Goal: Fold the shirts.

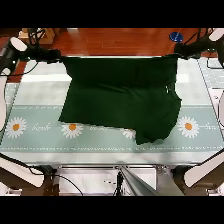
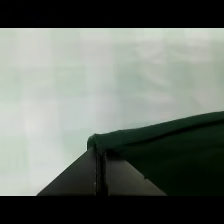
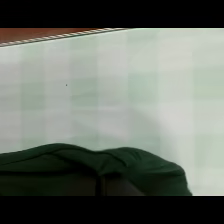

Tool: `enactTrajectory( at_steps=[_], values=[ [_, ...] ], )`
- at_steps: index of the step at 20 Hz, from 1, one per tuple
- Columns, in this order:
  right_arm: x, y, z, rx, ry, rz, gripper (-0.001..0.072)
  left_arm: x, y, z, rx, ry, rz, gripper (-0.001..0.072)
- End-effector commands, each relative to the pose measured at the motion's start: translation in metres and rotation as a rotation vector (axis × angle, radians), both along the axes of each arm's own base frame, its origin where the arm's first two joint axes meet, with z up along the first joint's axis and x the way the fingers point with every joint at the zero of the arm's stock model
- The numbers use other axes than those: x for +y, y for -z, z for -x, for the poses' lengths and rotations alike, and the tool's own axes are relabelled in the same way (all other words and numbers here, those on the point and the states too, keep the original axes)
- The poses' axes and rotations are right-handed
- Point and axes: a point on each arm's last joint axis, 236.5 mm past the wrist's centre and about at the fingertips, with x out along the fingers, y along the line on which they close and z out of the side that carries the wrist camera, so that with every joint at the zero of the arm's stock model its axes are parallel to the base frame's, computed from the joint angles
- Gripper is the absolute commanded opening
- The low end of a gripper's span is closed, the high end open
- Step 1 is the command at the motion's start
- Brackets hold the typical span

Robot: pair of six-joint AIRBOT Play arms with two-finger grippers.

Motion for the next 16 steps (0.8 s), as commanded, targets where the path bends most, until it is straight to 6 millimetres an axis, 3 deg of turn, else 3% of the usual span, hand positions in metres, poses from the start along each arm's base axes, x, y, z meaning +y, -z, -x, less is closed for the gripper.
enactTrajectory(
  at_steps=[1, 6, 10, 12, 14, 16],
  values=[
    [-0.013, 0.021, -0.009, 0.003, 0.013, 0.058, 0.0028, 0.005, 0.022, -0.025, -0.061, -0.046, -0.012, 0.0020],
    [-0.015, 0.061, 0.003, 0.110, 0.007, 0.063, 0.0028, -0.006, 0.026, -0.046, -0.151, -0.048, -0.043, 0.0020],
    [-0.012, 0.049, 0.017, 0.150, -0.009, 0.058, 0.0028, -0.023, 0.042, -0.022, -0.033, 0.041, -0.045, 0.0020],
    [-0.013, 0.042, 0.046, 0.246, -0.031, 0.074, 0.0028, -0.031, 0.047, 0.006, 0.105, 0.115, -0.023, 0.0020],
    [-0.019, 0.040, 0.088, 0.405, -0.054, 0.112, 0.0028, -0.034, 0.042, 0.037, 0.244, 0.188, -0.007, 0.0020],
    [-0.018, 0.043, 0.120, 0.538, -0.075, 0.109, 0.0028, -0.031, 0.034, 0.051, 0.317, 0.184, 0.008, 0.0020]
  ],
)
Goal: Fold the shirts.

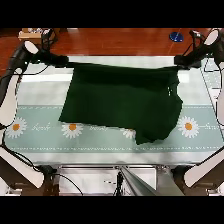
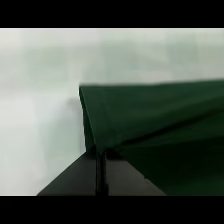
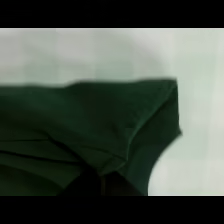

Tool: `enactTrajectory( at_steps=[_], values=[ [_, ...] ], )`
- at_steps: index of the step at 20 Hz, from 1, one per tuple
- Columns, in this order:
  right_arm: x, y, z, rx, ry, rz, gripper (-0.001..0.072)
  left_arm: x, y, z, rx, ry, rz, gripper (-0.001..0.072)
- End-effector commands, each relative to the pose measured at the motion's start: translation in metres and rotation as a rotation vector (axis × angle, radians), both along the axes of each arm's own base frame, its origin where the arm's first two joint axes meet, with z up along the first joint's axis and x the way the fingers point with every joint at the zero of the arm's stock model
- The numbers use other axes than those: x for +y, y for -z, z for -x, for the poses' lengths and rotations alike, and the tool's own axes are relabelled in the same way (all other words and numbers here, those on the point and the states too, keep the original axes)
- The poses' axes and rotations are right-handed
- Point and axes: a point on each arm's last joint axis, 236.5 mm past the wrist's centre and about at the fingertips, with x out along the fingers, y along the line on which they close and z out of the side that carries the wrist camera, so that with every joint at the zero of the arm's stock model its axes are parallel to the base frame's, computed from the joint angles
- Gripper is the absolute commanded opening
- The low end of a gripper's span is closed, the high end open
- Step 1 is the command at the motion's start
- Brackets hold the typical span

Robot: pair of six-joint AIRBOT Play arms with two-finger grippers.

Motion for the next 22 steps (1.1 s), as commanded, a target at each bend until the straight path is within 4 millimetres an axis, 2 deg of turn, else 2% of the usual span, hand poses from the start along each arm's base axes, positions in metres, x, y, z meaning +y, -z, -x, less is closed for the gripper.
enactTrajectory(
  at_steps=[1, 3, 7, 10, 11, 12, 13, 14, 16, 17, 18, 20, 21, 22],
  values=[
    [-0.001, 0.001, 0.058, 0.235, -0.025, 0.010, 0.0028, -0.003, -0.003, 0.039, 0.180, 0.044, 0.020, 0.0020],
    [0.006, 0.007, 0.061, 0.258, -0.026, -0.003, 0.0029, -0.006, 0.003, 0.042, 0.203, 0.049, 0.023, 0.0020],
    [0.013, 0.034, 0.072, 0.352, -0.017, -0.017, 0.0029, -0.007, 0.025, 0.043, 0.253, 0.026, 0.035, 0.0020],
    [0.015, 0.051, 0.080, 0.414, -0.014, -0.031, 0.0031, -0.007, 0.031, 0.042, 0.257, 0.023, 0.036, 0.0030],
    [0.015, 0.052, 0.081, 0.421, -0.023, -0.030, 0.0078, -0.006, 0.029, 0.042, 0.257, 0.023, 0.036, 0.0139],
    [0.014, 0.050, 0.082, 0.420, -0.042, -0.028, 0.0222, -0.003, 0.024, 0.044, 0.262, 0.025, 0.037, 0.0371],
    [0.008, 0.045, 0.085, 0.420, -0.062, -0.015, 0.0323, 0.003, 0.015, 0.045, 0.265, 0.026, 0.037, 0.0510],
    [-0.002, 0.035, 0.090, 0.422, -0.085, 0.018, 0.0360, 0.014, 0.003, 0.048, 0.274, 0.026, 0.039, 0.0528],
    [-0.025, 0.009, 0.098, 0.394, -0.043, 0.035, 0.0390, 0.040, -0.014, 0.072, 0.359, 0.030, 0.049, 0.0528],
    [-0.034, -0.003, 0.103, 0.382, -0.017, 0.025, 0.0438, 0.052, -0.016, 0.094, 0.436, 0.029, 0.067, 0.0528],
    [-0.046, -0.012, 0.111, 0.370, 0.015, 0.013, 0.0438, 0.060, -0.016, 0.114, 0.512, 0.028, 0.097, 0.0528],
    [-0.050, -0.017, 0.134, 0.355, 0.060, -0.084, 0.0442, 0.069, -0.015, 0.152, 0.639, 0.027, 0.165, 0.0528],
    [-0.046, -0.015, 0.147, 0.337, 0.076, -0.151, 0.0445, 0.070, -0.015, 0.164, 0.669, 0.016, 0.202, 0.0528],
    [-0.042, -0.010, 0.159, 0.317, 0.088, -0.198, 0.0483, 0.069, -0.015, 0.174, 0.681, 0.001, 0.233, 0.0528]
  ],
)
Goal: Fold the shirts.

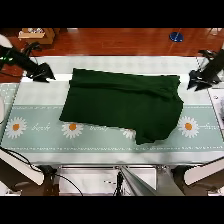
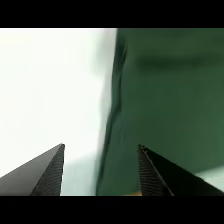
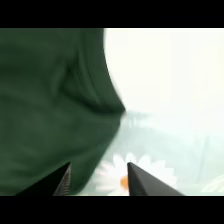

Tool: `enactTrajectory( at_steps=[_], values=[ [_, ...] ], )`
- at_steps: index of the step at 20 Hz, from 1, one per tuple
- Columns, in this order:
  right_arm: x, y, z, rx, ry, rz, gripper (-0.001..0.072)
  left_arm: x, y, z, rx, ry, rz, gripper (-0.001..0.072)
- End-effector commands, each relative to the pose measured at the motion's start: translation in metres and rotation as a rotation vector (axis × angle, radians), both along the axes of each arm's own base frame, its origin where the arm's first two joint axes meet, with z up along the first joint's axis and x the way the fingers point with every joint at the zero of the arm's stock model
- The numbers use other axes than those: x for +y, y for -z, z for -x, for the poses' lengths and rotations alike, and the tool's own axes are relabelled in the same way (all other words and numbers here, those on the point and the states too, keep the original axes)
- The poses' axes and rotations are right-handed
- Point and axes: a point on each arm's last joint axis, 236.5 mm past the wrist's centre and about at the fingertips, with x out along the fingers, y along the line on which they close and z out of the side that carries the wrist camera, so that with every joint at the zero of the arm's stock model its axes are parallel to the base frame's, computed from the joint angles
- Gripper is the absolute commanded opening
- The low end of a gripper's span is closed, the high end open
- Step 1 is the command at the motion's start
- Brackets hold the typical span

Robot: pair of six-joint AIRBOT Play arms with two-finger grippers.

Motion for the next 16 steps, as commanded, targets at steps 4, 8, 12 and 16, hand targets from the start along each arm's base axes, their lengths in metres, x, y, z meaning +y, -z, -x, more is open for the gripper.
enactTrajectory(
  at_steps=[4, 8, 12, 16],
  values=[
    [0.016, 0.028, 0.081, -0.081, 0.161, -0.222, 0.0489, 0.000, 0.011, 0.089, 0.153, -0.080, 0.112, 0.0626],
    [0.039, 0.033, 0.090, -0.187, 0.245, -0.344, 0.0490, -0.016, 0.041, 0.142, 0.217, -0.107, 0.157, 0.0657],
    [0.048, 0.039, 0.099, -0.180, 0.250, -0.358, 0.0489, -0.037, 0.066, 0.166, 0.285, -0.129, 0.214, 0.0655],
    [0.051, 0.039, 0.100, -0.176, 0.254, -0.373, 0.0489, -0.043, 0.090, 0.167, 0.267, -0.163, 0.177, 0.0654]
  ],
)
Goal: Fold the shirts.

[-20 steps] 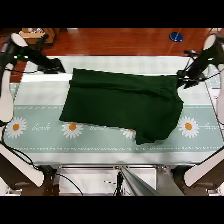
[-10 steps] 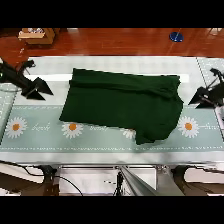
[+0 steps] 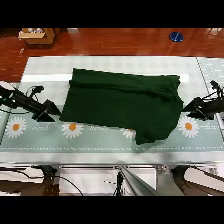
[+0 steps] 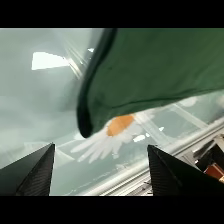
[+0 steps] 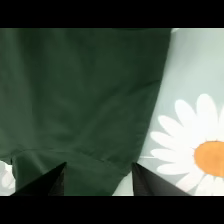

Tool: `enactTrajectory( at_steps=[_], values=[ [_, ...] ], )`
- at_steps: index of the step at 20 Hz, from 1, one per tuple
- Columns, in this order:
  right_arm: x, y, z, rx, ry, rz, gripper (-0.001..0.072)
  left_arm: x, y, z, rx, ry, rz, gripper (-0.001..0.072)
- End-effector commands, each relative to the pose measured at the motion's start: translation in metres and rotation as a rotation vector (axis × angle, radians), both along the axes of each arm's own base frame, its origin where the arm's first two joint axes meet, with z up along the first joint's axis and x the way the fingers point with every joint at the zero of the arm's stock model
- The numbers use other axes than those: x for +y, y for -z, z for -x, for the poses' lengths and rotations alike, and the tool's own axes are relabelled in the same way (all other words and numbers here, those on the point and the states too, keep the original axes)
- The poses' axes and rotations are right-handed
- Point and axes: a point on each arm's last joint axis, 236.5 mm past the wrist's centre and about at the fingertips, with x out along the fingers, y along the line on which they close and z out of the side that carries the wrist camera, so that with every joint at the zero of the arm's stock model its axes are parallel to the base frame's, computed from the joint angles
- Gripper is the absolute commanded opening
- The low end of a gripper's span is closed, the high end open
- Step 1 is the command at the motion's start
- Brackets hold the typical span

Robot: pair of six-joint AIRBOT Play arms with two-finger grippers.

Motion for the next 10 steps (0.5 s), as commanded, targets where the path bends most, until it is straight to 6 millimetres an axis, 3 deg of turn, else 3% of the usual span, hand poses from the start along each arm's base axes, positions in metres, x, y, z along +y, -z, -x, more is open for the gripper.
enactTrajectory(
  at_steps=[1, 4, 5, 7, 8, 10],
  values=[
    [0.004, 0.000, 0.000, -0.011, 0.010, -0.017, 0.0489, -0.005, 0.020, -0.004, -0.031, -0.033, -0.041, 0.0654],
    [0.005, 0.000, 0.001, -0.009, 0.009, -0.022, 0.0489, -0.014, 0.027, -0.023, -0.077, -0.072, -0.079, 0.0639],
    [0.006, -0.001, 0.002, -0.006, 0.007, -0.028, 0.0489, -0.023, 0.027, -0.027, -0.092, -0.065, -0.077, 0.0493],
    [0.008, -0.002, 0.003, -0.001, 0.002, -0.035, 0.0489, -0.037, 0.027, -0.027, -0.110, -0.016, -0.072, 0.0079],
    [0.008, -0.002, 0.003, 0.000, 0.001, -0.035, 0.0489, -0.041, 0.027, -0.026, -0.118, 0.010, -0.069, 0.0021],
    [0.005, 0.001, 0.009, 0.019, -0.015, -0.019, 0.0490, -0.042, 0.025, -0.023, -0.108, 0.016, -0.061, 0.0021]
  ],
)
